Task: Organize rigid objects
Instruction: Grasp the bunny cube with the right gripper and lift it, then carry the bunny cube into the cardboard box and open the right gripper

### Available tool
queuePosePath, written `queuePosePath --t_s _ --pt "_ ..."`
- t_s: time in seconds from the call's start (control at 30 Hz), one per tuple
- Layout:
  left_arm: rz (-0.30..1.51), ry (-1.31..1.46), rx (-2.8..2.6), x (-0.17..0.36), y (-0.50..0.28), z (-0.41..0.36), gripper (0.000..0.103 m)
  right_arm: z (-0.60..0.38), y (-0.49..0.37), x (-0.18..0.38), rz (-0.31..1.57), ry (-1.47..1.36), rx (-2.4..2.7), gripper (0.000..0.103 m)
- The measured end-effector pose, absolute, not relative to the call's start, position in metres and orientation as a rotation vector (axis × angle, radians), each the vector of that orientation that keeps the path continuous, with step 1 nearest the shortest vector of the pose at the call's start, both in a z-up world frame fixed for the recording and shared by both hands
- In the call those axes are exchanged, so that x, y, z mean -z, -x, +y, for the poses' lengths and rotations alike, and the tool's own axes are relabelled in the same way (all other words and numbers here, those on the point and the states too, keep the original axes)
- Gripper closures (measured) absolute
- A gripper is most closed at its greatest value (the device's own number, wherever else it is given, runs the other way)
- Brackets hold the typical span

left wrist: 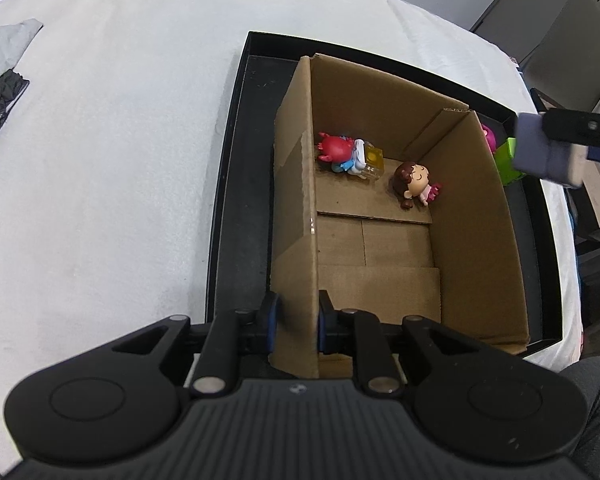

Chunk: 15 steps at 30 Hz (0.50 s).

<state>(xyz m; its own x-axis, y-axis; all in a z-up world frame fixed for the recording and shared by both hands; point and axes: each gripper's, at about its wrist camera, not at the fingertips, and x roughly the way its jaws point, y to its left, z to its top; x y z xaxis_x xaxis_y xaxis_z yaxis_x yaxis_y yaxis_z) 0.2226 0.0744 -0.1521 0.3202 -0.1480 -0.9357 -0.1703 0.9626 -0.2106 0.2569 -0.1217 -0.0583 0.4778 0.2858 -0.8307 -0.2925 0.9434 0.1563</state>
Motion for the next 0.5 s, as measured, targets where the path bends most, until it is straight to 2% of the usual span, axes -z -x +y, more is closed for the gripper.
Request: queuePosePath --t_s 0.5 --pt "1.242 0.344 0.03 0.155 -0.22 0.084 0.083 -0.061 -0.253 0.087 1.094 -0.014 -0.412 0.06"
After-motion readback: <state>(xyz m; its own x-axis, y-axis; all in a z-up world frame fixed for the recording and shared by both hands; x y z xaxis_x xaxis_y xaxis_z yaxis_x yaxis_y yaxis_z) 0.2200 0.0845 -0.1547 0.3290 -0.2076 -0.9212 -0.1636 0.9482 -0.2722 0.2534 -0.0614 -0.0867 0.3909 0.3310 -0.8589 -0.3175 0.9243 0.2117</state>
